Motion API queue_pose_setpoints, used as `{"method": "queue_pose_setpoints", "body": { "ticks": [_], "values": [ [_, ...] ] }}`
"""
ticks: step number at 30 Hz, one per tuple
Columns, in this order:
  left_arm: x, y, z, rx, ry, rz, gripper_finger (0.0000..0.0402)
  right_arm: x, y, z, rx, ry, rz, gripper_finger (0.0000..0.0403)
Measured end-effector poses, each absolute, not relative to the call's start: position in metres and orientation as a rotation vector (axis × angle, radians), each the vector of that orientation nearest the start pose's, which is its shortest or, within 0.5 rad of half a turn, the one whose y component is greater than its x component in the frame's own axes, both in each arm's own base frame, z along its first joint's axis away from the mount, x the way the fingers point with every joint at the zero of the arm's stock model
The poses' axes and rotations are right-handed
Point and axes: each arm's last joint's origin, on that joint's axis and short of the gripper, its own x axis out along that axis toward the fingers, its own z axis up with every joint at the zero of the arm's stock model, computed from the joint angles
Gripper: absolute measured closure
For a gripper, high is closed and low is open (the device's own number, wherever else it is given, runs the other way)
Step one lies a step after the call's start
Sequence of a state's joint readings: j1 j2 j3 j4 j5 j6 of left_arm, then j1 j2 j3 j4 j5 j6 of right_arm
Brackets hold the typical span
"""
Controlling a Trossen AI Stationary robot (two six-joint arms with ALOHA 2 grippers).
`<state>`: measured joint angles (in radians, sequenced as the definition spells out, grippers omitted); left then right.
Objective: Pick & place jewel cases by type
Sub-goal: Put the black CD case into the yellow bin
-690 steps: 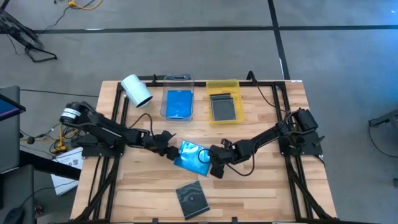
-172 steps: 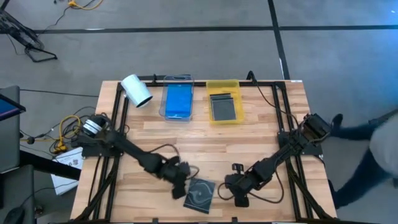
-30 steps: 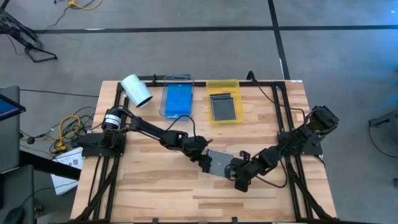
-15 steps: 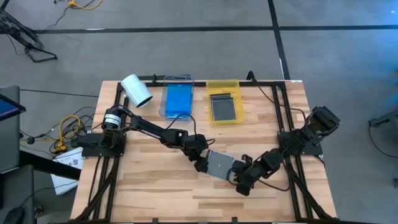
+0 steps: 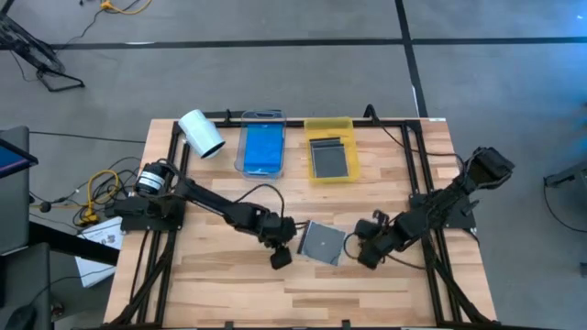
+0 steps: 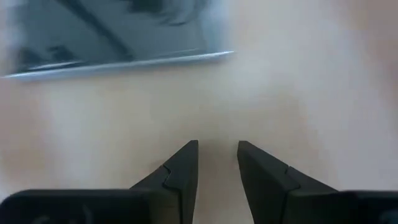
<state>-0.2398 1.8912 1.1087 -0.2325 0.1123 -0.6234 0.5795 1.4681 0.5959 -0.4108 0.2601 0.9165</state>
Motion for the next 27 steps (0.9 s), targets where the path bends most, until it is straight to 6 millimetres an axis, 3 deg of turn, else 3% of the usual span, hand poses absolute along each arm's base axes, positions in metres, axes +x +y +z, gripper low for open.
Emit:
{"method": "queue_pose_setpoints", "body": {
  "ticks": [3, 10, 16, 21, 27],
  "values": [
    [0.358, -0.107, 0.139, -0.442, 1.036, 0.040, 0.0136, 0.189, 0.099, 0.123, 0.207, 1.150, -0.309, 0.0294],
    [0.356, -0.127, 0.132, -0.381, 0.992, 0.083, 0.0136, 0.201, 0.082, 0.117, 0.072, 1.176, -0.133, 0.0294],
    [0.355, -0.128, 0.132, -0.380, 0.978, 0.118, 0.0136, 0.213, 0.064, 0.121, 0.062, 1.129, -0.097, 0.0294],
    [0.357, -0.127, 0.132, -0.373, 0.943, 0.160, 0.0136, 0.221, 0.047, 0.118, 0.082, 1.101, -0.180, 0.0294],
    [0.359, -0.122, 0.133, -0.384, 0.936, 0.162, 0.0136, 0.224, 0.042, 0.116, 0.138, 1.122, -0.150, 0.0294]
  ]
}}
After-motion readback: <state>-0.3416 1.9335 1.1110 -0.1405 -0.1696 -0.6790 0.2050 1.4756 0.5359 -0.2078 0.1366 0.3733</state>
